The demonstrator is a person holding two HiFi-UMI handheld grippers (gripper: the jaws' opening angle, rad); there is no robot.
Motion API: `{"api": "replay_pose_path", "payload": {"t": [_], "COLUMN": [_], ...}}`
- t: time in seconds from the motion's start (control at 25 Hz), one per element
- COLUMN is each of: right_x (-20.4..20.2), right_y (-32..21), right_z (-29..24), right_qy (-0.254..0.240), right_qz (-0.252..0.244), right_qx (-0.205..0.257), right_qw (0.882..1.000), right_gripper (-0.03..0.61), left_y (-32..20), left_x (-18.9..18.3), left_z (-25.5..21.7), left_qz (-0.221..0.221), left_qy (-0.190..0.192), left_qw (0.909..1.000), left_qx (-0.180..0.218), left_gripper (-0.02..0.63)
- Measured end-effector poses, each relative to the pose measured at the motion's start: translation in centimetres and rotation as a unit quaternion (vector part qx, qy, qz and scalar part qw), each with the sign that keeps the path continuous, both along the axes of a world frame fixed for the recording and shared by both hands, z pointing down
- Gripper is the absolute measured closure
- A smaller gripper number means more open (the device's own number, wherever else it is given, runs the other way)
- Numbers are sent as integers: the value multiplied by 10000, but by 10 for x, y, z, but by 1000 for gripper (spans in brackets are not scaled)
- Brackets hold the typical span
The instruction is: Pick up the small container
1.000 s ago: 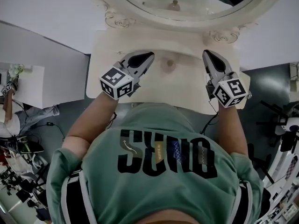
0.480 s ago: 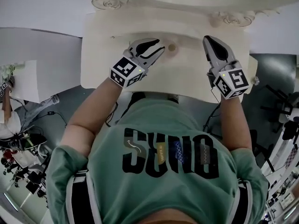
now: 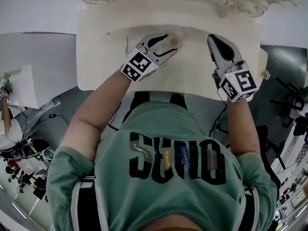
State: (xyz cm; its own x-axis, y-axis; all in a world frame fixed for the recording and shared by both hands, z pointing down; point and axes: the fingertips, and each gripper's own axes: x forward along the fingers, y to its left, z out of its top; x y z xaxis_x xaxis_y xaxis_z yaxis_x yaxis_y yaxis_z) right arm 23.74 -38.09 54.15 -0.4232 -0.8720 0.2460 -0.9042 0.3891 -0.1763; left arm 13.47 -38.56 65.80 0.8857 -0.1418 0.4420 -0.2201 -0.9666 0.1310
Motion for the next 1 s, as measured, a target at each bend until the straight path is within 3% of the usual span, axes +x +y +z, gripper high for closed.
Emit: {"api": "replay_pose_path", "payload": {"t": [0.44, 0.56, 1.0], "right_x": [4, 3, 2], "right_y": [13, 17, 31], "right_z": [15, 16, 0], "right_qy": [-5, 19, 80], "right_qz": [59, 50, 84], "right_qx": [-106, -105, 6], "right_qw": [9999, 9999, 9999], "right_gripper": [569, 569, 569], "left_y": [0, -4, 13], "left_x": [23, 26, 20], "left_z": [22, 28, 0], "left_qz": [18, -42, -1], "left_qy": [-63, -56, 23], "left_qw": [9998, 9993, 9993], "left_qx": [208, 361, 364], "left_gripper": [388, 466, 472]}}
